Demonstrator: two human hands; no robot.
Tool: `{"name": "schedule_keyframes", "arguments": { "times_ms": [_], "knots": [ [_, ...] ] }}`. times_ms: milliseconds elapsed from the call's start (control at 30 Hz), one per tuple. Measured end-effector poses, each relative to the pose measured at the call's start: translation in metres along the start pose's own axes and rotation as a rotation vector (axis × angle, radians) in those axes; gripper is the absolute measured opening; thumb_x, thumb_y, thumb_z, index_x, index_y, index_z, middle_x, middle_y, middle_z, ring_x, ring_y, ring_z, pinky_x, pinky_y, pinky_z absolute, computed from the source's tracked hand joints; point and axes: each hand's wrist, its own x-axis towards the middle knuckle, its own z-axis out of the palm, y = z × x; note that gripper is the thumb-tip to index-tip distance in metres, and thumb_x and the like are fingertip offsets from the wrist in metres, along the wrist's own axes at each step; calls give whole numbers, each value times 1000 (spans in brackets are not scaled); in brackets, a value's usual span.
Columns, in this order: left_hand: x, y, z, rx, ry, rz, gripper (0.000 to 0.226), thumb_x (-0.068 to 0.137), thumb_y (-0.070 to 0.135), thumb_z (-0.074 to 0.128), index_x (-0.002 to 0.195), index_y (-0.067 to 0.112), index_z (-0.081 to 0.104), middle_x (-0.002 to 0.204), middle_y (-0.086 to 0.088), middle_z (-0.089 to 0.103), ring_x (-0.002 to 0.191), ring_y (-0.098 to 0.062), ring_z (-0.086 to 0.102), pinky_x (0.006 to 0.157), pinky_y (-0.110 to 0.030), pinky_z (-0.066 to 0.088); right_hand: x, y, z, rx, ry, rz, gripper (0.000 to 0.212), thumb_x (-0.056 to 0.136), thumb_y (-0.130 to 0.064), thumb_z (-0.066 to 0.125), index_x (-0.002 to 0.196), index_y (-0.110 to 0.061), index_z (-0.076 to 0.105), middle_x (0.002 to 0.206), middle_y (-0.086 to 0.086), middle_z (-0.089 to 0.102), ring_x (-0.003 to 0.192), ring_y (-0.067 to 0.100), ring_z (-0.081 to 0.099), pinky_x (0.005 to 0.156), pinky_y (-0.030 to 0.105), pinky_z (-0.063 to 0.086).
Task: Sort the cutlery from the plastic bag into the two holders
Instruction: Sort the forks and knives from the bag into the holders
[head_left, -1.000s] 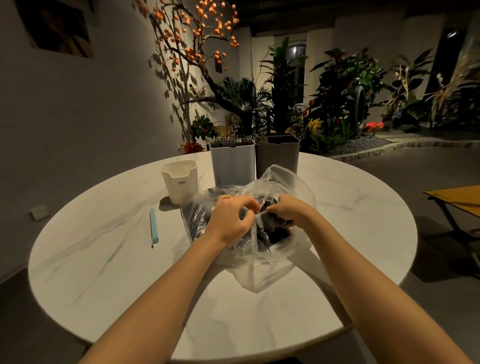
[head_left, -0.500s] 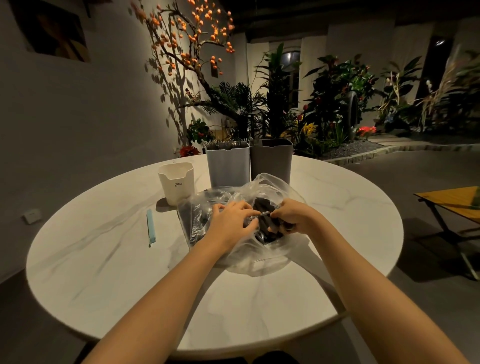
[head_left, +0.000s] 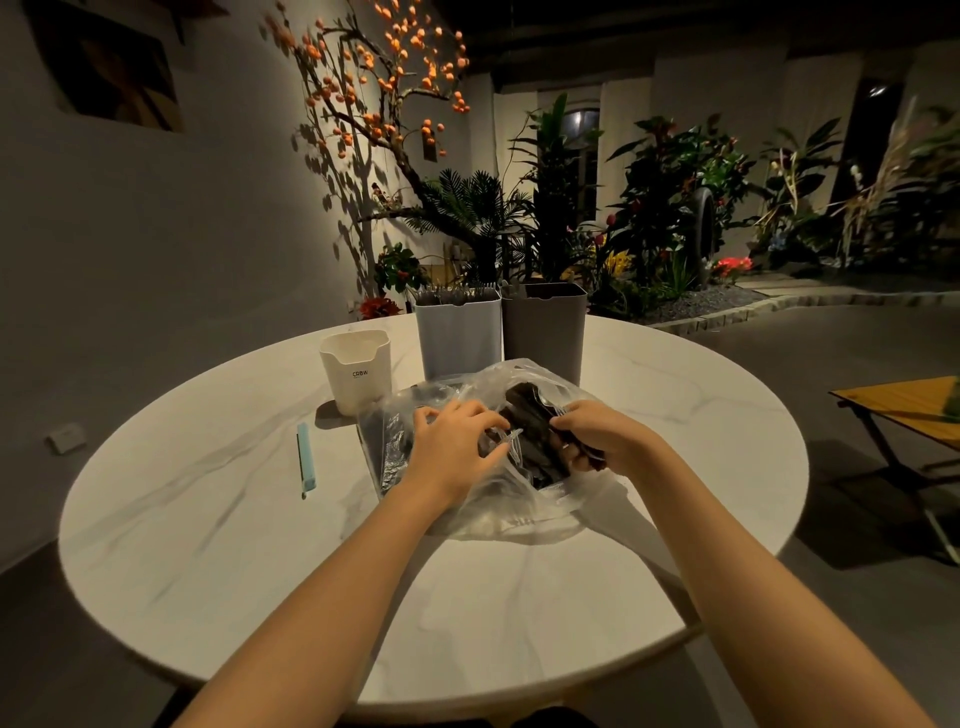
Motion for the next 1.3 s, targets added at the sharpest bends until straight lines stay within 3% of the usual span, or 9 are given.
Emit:
{"name": "schedule_keyframes", "arguments": {
  "times_ms": [200,400,500,700,833,933,1067,1167,1300],
  "knots": [
    [2,2,0,-28,85,-64,46,90,41,61,133,30,48,135,9,49,127,-11,40,104,-38,25,-7,17,-13,393,-320,44,18,102,-10,29,102,-1,44,67,4,45,45,7,32,38,16,27],
    [5,-5,-2,-108,45,-245,63,90,27,63,147,24,33,149,2,38,139,-21,33,114,-50,23,-19,17,-24,315,-522,31,23,104,-15,28,104,-5,48,68,4,45,45,6,33,38,14,28],
    [9,-12,2,-296,23,-295,69,85,11,63,147,25,35,143,-2,49,131,-27,45,109,-56,33,-24,15,-25,234,-592,-3,23,104,-16,26,99,-4,45,66,2,44,46,6,32,39,13,27],
    [7,-7,-10,-783,126,-308,37,84,6,49,116,23,52,93,3,61,90,-22,63,79,-38,58,-20,15,-20,313,-601,-124,16,104,-13,29,110,-7,42,72,5,45,49,8,32,41,15,29],
    [13,8,-21,-1013,291,-329,36,82,24,41,112,11,56,93,4,60,88,-3,57,74,-12,48,-14,11,-14,347,-605,-205,18,104,-16,30,113,-8,43,74,4,45,52,8,31,43,15,28],
    [24,12,-23,-1091,276,-452,31,101,32,42,118,8,50,98,-1,59,90,-5,54,75,-18,42,-7,4,-9,341,-618,-263,16,104,-20,30,106,-9,42,76,5,41,50,8,31,42,15,31],
    [40,11,-19,-988,237,-539,35,98,33,52,122,12,38,100,4,57,90,-6,56,70,-14,45,2,-15,-5,323,-566,-282,17,105,-20,30,107,-9,42,71,2,47,48,7,34,41,14,31],
    [52,5,-16,-974,247,-586,32,98,32,51,121,10,44,110,-5,60,102,-19,61,83,-31,55,9,-26,-5,267,-548,-296,25,106,-21,27,93,-7,43,62,-2,49,45,6,33,41,15,28],
    [55,1,-15,-1104,218,-614,24,99,18,47,116,2,51,104,-12,63,85,-17,66,58,-21,55,23,-21,-5,272,-473,-313,19,105,-20,31,102,-6,44,70,3,52,48,8,36,42,16,29]
  ]
}}
